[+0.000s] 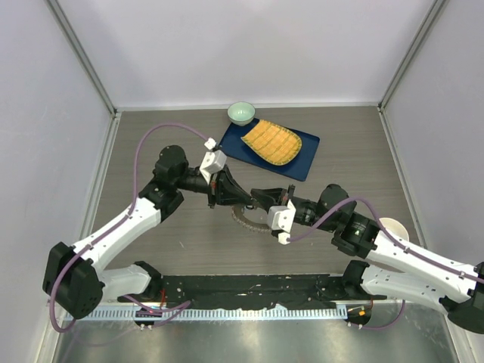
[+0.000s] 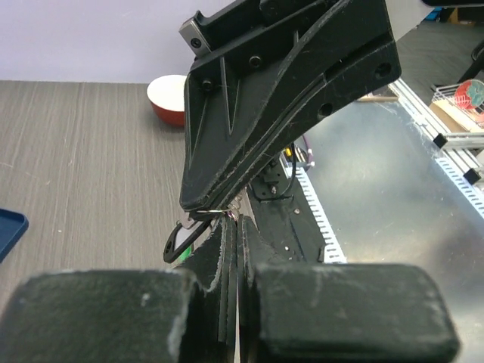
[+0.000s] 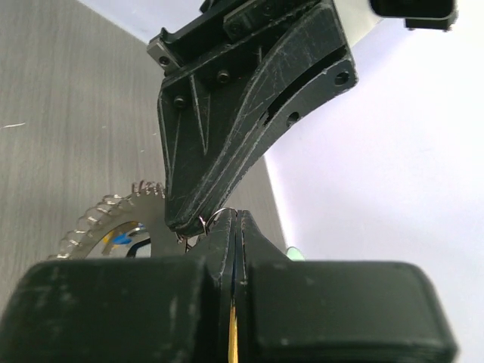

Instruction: Remove the keys from the keyring

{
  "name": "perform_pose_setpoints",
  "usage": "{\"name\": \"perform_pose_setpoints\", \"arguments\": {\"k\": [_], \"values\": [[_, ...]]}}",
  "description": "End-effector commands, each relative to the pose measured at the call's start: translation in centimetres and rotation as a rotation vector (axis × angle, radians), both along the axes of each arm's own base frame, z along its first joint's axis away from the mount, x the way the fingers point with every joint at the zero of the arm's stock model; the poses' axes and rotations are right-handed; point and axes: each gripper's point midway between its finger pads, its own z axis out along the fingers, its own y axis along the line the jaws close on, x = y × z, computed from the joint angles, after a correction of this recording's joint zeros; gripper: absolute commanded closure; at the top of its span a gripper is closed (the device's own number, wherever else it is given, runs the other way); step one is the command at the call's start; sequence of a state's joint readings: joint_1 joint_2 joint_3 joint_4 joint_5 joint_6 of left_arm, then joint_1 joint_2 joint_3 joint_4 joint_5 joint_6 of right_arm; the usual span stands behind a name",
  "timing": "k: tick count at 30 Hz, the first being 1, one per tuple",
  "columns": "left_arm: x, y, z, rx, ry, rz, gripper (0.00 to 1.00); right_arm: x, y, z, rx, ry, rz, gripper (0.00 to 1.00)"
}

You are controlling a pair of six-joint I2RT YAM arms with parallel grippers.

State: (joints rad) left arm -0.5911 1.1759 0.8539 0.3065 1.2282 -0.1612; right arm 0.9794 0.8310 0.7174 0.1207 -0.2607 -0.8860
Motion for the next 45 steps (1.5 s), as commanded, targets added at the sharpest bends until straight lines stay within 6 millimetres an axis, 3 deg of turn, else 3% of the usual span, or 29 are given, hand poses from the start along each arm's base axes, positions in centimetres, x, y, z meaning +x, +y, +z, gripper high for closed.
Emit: {"name": "perform_pose_setpoints", "arguments": {"k": [1, 11, 14, 16, 17, 18, 23, 25, 36, 38, 45], "values": [[-2.1, -0.3, 3.5, -0.075, 0.006, -0.074, 1.00, 1.2, -0.8, 7.9, 0.244, -0.193, -0.071, 0.99], [-3.4, 0.5, 3.5, -0.082, 0.020, -0.067, 1.00, 1.6, -0.3, 10.2, 0.329, -0.267, -0.067, 0.99], [-4.0, 0.7, 3.6, -0.098, 0.021, -0.083, 1.00, 1.7, 0.2, 10.6, 0.272, -0.299, -0.052, 0.99], [-4.4, 0.5, 3.6, -0.098, 0.037, -0.098, 1.00, 1.9, 0.8, 9.7, 0.192, -0.325, -0.042, 0.99], [-4.5, 0.5, 3.8, -0.108, 0.027, -0.103, 1.00, 1.7, 0.9, 10.7, 0.183, -0.341, -0.031, 0.99], [-4.5, 0.5, 3.7, -0.105, 0.038, -0.106, 1.00, 2.0, 1.3, 9.7, 0.123, -0.339, -0.025, 0.99], [-4.2, 0.4, 3.9, -0.089, 0.061, -0.101, 1.00, 2.3, 1.1, 10.1, 0.014, -0.374, -0.035, 0.99], [-4.3, 0.4, 4.5, -0.087, 0.073, -0.100, 1.00, 2.7, 1.0, 9.2, -0.054, -0.368, -0.045, 0.99], [-5.4, 1.9, 8.3, -0.125, 0.068, 0.010, 1.00, 0.8, 0.6, 11.3, -0.061, -0.415, 0.028, 0.99], [-5.1, 2.0, 6.8, -0.043, 0.130, 0.049, 1.00, 0.4, 0.7, 11.7, -0.058, -0.411, 0.050, 0.99], [-4.1, 2.1, 5.8, 0.050, 0.132, 0.107, 1.00, -0.1, 0.8, 10.7, -0.083, -0.355, 0.081, 0.99]]}}
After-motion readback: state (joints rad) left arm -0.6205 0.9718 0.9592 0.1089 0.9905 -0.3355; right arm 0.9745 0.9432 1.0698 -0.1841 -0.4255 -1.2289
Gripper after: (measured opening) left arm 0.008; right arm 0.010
